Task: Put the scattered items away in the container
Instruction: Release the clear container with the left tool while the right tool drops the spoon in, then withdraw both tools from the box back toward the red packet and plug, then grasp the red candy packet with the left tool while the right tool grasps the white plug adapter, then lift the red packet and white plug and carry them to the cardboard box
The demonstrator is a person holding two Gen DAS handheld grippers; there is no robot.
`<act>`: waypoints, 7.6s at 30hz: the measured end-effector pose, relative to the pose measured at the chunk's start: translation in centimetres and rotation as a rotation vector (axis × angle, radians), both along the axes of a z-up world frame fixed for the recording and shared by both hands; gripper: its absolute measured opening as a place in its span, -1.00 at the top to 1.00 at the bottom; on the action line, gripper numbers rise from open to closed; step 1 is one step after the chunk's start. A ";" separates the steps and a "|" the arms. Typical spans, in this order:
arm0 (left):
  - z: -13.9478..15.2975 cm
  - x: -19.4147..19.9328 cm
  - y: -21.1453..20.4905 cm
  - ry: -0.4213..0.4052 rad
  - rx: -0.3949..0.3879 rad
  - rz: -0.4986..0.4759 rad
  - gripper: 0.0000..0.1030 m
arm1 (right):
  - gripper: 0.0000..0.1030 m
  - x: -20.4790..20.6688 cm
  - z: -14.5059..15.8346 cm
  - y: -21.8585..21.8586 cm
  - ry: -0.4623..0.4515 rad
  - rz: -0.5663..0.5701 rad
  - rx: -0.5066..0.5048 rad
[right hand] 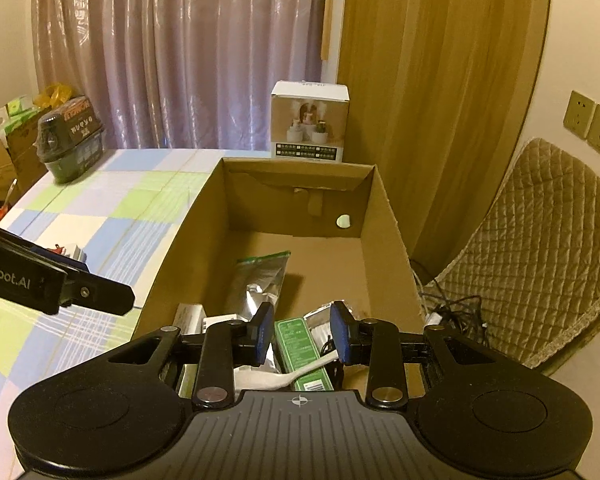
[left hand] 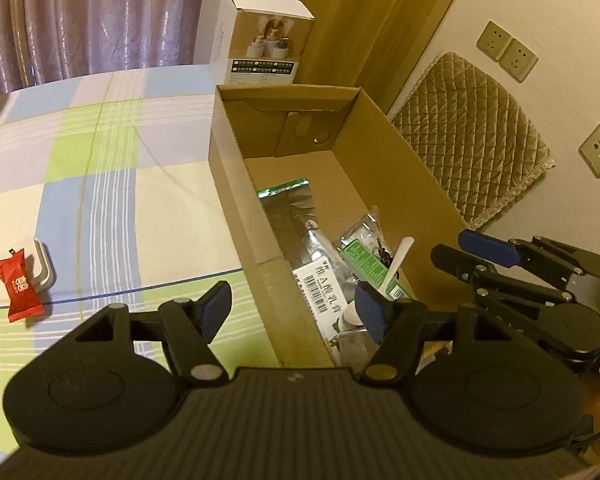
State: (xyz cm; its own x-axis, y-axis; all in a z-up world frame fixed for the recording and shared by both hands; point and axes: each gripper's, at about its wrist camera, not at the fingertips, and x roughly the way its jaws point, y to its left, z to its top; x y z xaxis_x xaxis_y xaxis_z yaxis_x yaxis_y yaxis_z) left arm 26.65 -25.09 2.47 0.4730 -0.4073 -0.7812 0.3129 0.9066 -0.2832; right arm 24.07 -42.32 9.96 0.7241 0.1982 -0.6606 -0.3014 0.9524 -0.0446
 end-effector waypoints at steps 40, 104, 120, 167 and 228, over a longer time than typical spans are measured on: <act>-1.6 -11.8 19.7 0.050 0.185 0.249 -0.98 | -0.84 -10.2 4.2 12.3 -0.022 0.126 0.121; -12.7 6.2 22.0 -0.048 0.127 0.211 0.34 | -0.84 6.5 -9.1 22.7 0.185 0.162 0.147; -12.7 2.7 30.1 -0.017 0.119 0.335 0.58 | -0.84 7.7 -11.3 28.7 0.173 0.300 0.136; -13.9 -0.2 25.2 -0.042 0.220 0.189 0.44 | -0.30 0.8 -14.9 24.3 0.254 0.190 0.035; -13.0 -11.3 18.8 0.141 0.246 0.151 0.18 | -0.38 -11.5 -14.3 17.9 0.281 0.121 0.001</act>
